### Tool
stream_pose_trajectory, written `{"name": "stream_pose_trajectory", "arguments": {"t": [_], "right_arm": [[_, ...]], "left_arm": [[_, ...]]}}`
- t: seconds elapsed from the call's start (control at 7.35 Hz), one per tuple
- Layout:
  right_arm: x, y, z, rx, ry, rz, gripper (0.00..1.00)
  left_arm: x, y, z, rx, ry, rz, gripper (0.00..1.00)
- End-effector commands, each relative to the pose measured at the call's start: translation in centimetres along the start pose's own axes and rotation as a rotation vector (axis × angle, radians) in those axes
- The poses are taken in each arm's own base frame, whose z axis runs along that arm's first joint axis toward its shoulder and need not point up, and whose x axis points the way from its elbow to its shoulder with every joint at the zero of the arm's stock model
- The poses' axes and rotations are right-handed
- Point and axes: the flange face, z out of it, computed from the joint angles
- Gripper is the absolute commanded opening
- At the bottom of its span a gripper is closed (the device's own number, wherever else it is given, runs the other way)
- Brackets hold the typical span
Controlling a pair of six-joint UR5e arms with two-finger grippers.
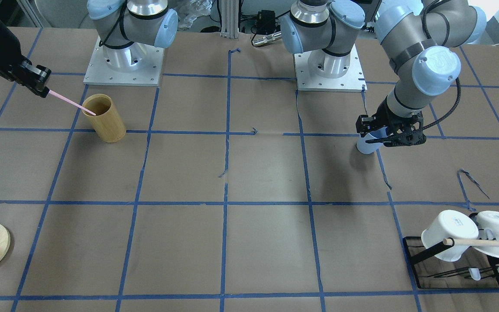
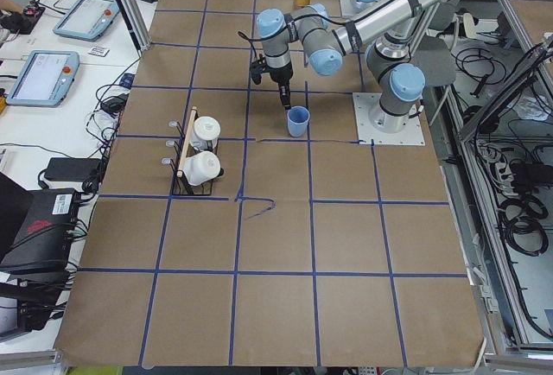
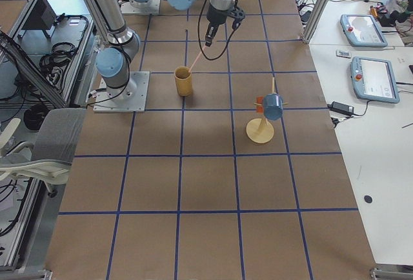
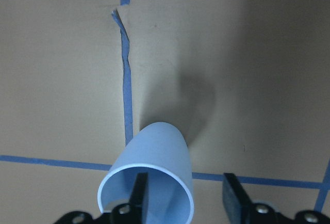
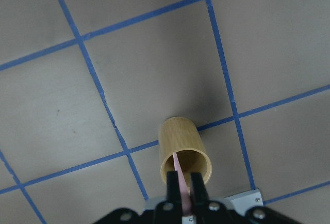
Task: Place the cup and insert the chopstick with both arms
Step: 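Pull the pink chopstick up out of the bamboo cup with the right gripper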
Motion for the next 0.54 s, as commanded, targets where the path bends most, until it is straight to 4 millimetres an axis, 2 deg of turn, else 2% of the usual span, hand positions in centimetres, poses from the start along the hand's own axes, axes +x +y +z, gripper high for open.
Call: {"name": "stream_pose_trajectory", "arguments": {"t": [0.0,0.14,0.27,0.41], "right_arm": [[-1.3,-0.3,-2.9,0.066,-0.113,-0.006,0.00],[-1.9,-0.5,-3.1,0.101,-0.115,-0.021,0.00],[-4.5,-0.4,-3.3,0.151,-0.119,-0.040,0.00],[-9.5,-0.7,-2.1,0.183,-0.115,-0.039,0.00]], "left_arm": [[0.5,0.9,1.8,-0.049,0.013,0.003,1.00],[0.9,1.7,3.1,-0.072,0.021,0.009,1.00],[1.1,2.2,3.9,-0.090,0.025,0.013,1.00],[1.3,2.3,4.2,-0.095,0.028,0.017,1.00]]}}
